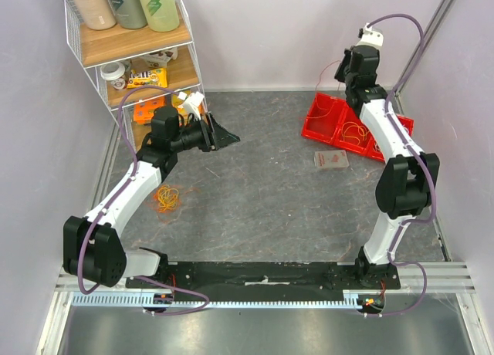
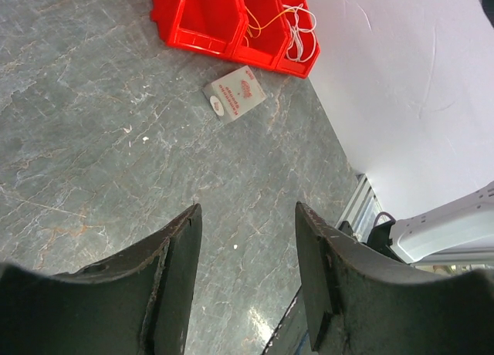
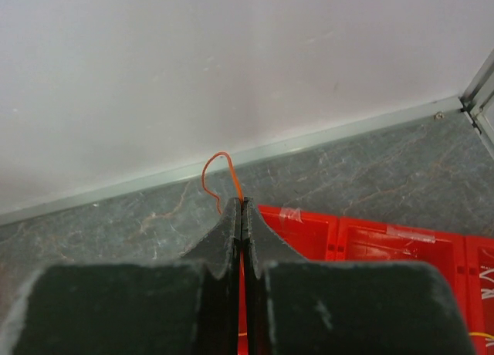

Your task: Untangle the cables

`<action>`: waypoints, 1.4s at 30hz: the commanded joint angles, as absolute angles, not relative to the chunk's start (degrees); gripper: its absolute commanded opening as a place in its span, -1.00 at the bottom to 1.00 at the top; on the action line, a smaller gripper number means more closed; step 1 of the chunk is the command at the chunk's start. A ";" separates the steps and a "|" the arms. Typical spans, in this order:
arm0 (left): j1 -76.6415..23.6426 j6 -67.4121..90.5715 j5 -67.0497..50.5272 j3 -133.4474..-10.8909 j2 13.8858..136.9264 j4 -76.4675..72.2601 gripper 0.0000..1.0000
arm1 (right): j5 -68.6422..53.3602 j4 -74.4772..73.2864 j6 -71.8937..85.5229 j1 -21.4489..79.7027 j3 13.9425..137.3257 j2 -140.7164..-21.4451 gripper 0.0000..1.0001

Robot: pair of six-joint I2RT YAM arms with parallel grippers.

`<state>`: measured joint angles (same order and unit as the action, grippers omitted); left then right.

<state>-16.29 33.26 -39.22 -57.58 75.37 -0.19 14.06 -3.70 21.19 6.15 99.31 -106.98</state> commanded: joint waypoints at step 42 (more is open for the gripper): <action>-16.17 34.98 -41.31 -58.36 75.50 -3.16 0.17 | 17.31 -5.19 18.46 5.45 105.82 -101.07 -1.00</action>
